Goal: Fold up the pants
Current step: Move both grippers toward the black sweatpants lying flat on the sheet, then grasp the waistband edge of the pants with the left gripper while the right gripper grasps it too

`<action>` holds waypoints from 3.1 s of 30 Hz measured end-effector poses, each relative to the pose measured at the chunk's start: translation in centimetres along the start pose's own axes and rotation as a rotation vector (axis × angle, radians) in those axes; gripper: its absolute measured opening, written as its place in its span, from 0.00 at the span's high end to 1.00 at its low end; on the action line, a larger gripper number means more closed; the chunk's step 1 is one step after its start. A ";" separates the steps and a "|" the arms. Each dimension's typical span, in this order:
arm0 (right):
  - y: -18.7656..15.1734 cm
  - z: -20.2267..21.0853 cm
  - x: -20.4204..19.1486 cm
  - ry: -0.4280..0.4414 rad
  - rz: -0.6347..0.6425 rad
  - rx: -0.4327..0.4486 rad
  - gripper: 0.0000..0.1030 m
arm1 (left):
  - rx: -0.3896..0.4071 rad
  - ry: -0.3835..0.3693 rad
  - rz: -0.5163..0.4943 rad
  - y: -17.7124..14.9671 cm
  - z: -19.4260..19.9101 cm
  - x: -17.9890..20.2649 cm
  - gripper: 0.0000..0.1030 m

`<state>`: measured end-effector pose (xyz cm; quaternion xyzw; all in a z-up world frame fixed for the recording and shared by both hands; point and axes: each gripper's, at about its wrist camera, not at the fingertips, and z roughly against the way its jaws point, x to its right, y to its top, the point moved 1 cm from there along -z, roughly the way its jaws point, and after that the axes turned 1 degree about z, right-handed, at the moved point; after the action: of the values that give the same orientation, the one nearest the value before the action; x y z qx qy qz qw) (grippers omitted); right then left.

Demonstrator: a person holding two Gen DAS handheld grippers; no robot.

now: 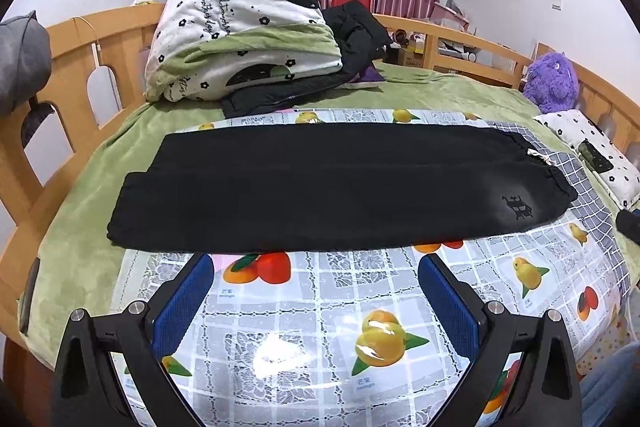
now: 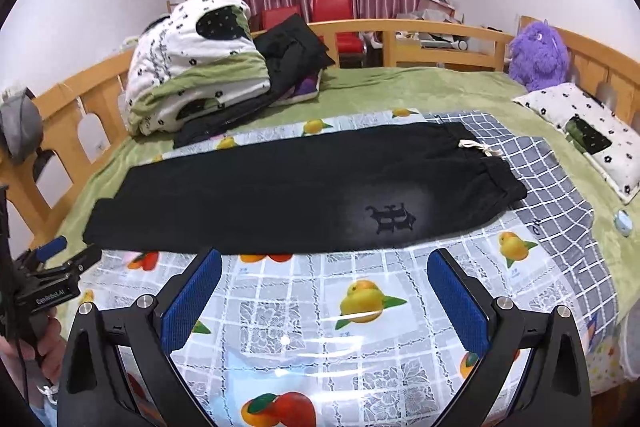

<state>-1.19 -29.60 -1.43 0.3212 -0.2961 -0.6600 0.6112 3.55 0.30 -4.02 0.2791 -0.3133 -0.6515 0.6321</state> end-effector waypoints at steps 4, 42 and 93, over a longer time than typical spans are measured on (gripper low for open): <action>-0.4 0.4 -1.1 -0.033 0.038 0.016 0.02 | 0.000 -0.010 0.001 0.0 -0.2 0.7 0.00; -1.7 1.1 -1.5 -0.058 0.023 0.005 0.03 | 0.066 -0.073 0.008 0.0 1.1 3.3 0.00; -0.9 -24.0 14.4 -0.027 -0.437 -0.283 0.31 | -0.158 0.032 0.552 -3.0 -18.3 -17.3 0.23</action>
<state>16.48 -43.85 -17.91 0.2799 -0.1327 -0.8154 0.4890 16.27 16.55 -18.74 0.1435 -0.3157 -0.4724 0.8103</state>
